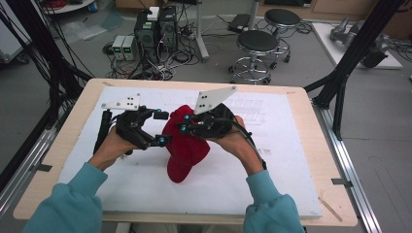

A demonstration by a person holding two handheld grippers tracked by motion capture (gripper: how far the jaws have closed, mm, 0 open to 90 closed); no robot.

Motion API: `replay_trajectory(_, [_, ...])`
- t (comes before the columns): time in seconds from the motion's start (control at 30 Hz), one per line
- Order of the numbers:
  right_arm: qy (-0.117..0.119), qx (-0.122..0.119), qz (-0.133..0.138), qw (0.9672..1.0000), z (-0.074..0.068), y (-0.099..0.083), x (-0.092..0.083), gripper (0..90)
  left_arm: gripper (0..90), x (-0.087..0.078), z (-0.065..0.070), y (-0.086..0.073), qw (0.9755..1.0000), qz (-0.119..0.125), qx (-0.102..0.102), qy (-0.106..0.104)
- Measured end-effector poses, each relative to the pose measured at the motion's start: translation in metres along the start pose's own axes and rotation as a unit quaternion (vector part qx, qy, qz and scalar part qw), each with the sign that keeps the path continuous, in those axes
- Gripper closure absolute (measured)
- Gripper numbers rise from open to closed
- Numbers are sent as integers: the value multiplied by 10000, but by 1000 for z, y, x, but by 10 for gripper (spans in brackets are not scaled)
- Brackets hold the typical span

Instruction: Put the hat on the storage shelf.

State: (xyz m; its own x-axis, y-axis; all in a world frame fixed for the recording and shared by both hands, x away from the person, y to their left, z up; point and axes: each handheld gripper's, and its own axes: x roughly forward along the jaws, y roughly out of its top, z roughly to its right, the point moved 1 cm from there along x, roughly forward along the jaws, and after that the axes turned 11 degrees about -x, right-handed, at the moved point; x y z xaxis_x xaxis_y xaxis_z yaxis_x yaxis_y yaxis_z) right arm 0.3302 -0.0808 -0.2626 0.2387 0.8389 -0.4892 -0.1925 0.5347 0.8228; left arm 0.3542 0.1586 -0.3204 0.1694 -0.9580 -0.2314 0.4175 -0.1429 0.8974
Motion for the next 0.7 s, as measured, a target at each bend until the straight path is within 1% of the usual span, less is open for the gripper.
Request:
replay_trajectory(0.1, [6, -6, 19, 10000, 0, 0, 1, 869, 56, 5, 0, 1, 9999, -102, 9, -2])
replay_trajectory(0.2, [20, -33, 24, 10000, -1, 1, 2, 869, 56, 9, -2, 0, 9998, -157, -65, 39])
replay_trajectory(0.3, [32, -59, 25, 10000, -1, 1, 2, 869, 56, 11, -2, -1, 9997, -228, -64, 70])
replay_trajectory(0.37, [38, -67, 26, 10000, -1, 1, 2, 869, 65, 12, -1, -1, 9996, -265, -50, 86])
replay_trajectory(0.4, [38, -66, 27, 10000, -1, 1, 2, 869, 84, 12, -2, -1, 9996, -275, -43, 69])
replay_trajectory(0.43, [43, -67, 19, 10000, -1, 1, 2, 869, 122, 11, -2, -1, 9996, -294, -22, 48])
replay_trajectory(0.5, [31, -96, 20, 9999, -1, 1, 3, 869, 255, 11, 0, -2, 9994, -337, 56, -21])
replay_trajectory(0.53, [16, -130, 9, 9999, -2, 1, 4, 869, 353, 11, 1, -2, 9993, -362, 73, -44])
replay_trajectory(0.57, [16, -130, 9, 9999, -2, 1, 4, 869, 353, 12, 2, -2, 9992, -382, 76, -26])
replay_trajectory(0.63, [20, -151, 2, 9999, -2, 1, 4, 869, 397, 11, 2, -2, 9990, -430, 86, -19])
replay_trajectory(0.7, [13, -170, -24, 9999, -2, 1, 4, 869, 482, 10, 3, -2, 9988, -469, 109, -11])
